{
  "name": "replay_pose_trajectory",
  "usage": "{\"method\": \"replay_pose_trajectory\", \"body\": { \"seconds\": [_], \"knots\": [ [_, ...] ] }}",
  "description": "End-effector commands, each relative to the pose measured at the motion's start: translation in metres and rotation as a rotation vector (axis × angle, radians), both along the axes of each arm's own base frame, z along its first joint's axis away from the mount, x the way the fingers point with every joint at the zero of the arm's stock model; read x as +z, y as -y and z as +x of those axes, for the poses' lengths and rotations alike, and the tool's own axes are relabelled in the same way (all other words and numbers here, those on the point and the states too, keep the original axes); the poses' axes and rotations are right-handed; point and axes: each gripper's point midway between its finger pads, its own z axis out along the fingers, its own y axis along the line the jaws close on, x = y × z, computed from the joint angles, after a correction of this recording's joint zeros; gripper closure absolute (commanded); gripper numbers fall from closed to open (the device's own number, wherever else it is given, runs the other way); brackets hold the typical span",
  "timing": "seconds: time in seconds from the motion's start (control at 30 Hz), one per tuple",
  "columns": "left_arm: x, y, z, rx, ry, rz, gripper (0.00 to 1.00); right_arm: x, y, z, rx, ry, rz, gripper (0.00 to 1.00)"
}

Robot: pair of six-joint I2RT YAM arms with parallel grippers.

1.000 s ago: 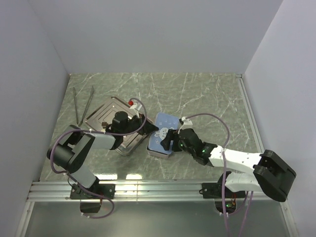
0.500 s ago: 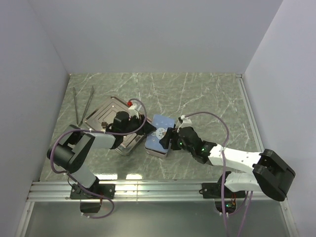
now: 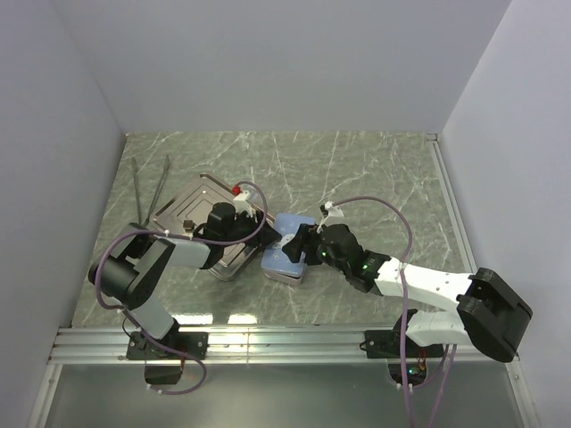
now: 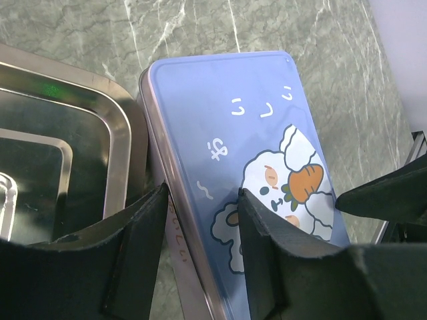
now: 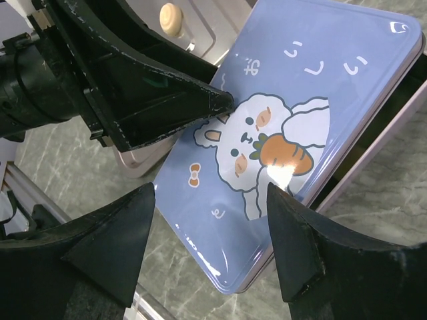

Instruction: Pack the chocolate

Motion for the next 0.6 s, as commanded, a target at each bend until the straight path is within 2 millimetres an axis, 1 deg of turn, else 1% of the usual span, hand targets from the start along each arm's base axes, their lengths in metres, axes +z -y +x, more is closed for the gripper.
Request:
{"method": "replay_pose_trajectory", "body": {
  "seconds": [0.0,0.17,0.23,0.4,0.57],
  "knots": [
    [-0.003,0.004,-0.003,-0.038,0.015,0.018,0.48,0.026,-0.004,0.010,-0.024,0.055,0.044,0.26],
    [0.004,0.006,-0.006,-0.055,0.048,0.005,0.47,0.032,0.004,0.012,-0.050,0.076,0.038,0.26],
    [0.004,0.007,-0.006,-0.061,0.054,0.009,0.47,0.032,0.006,0.012,-0.057,0.080,0.030,0.26],
    [0.006,0.011,-0.008,-0.084,0.070,0.000,0.47,0.027,0.019,0.019,-0.123,0.095,-0.021,0.25],
    [0.013,0.011,-0.009,-0.092,0.099,-0.006,0.47,0.020,0.022,0.024,-0.148,0.091,-0.051,0.25]
  ]
}}
